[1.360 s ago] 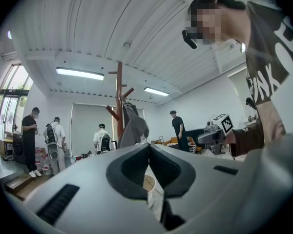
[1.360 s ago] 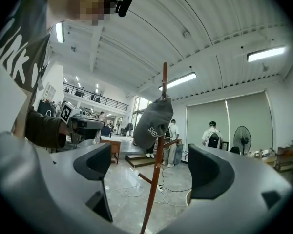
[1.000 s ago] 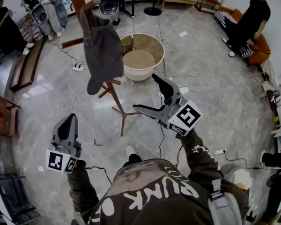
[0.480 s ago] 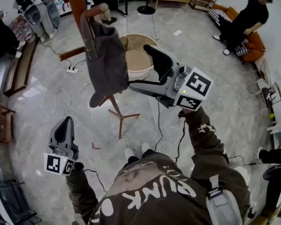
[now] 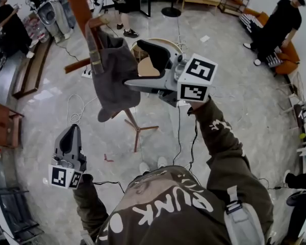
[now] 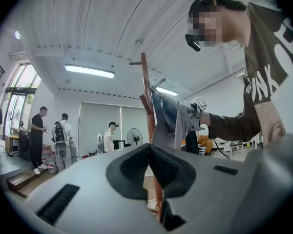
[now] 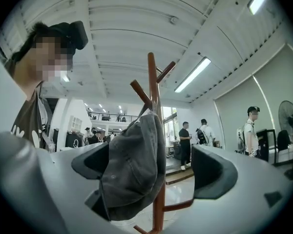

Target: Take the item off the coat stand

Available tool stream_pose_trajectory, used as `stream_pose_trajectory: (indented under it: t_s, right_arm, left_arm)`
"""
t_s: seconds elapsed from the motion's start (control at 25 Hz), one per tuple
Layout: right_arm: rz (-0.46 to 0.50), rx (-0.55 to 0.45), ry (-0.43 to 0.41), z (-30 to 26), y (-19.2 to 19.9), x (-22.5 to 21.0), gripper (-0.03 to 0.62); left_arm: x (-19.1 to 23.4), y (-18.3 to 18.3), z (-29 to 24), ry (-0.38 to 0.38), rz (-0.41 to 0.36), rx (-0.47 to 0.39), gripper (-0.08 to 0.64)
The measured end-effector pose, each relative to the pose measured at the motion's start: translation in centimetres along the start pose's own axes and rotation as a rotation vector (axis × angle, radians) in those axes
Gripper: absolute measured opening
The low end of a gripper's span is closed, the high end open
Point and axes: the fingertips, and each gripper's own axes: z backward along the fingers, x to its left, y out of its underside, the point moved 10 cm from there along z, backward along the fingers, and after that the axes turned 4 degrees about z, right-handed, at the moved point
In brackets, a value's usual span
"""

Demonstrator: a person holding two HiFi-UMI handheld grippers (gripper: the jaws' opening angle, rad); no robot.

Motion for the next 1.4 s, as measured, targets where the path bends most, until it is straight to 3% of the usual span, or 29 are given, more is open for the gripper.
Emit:
stream_pose_trajectory:
  t_s: [0.44, 0.56, 0.76, 0.88, 1.4]
  right_arm:
    - [0.008, 0.046, -0.033, -2.9, 0.4, -0.6, 0.486]
    - [0.032, 0.069, -0.036, -3.2, 0.4, -0.5, 0.403]
    - [0.104, 0.113, -0.031, -3.8, 0.4, -0.1, 0.171]
    - [0.122, 0.112, -0.033, -3.8, 0.4, 0.6, 0.078]
    - [0.209, 0.067, -0.046, -2.8, -2.8, 2.1, 0.048]
  left_arm:
    - [0.5, 0.0, -0.2, -0.007, -0.003, 0.01, 0.005]
    - [0.7, 0.1, -0.2, -0.013, -0.002, 0.011, 0.005]
    - [1.0, 0.4, 0.0, -0.026, -0.001, 0.007, 0.005]
    - [0.8, 0.6, 0.3, -0.027, 0.002, 0.009, 0.005]
    - [0.8, 0.5, 0.2, -0.015, 0.004, 0.001, 0.005]
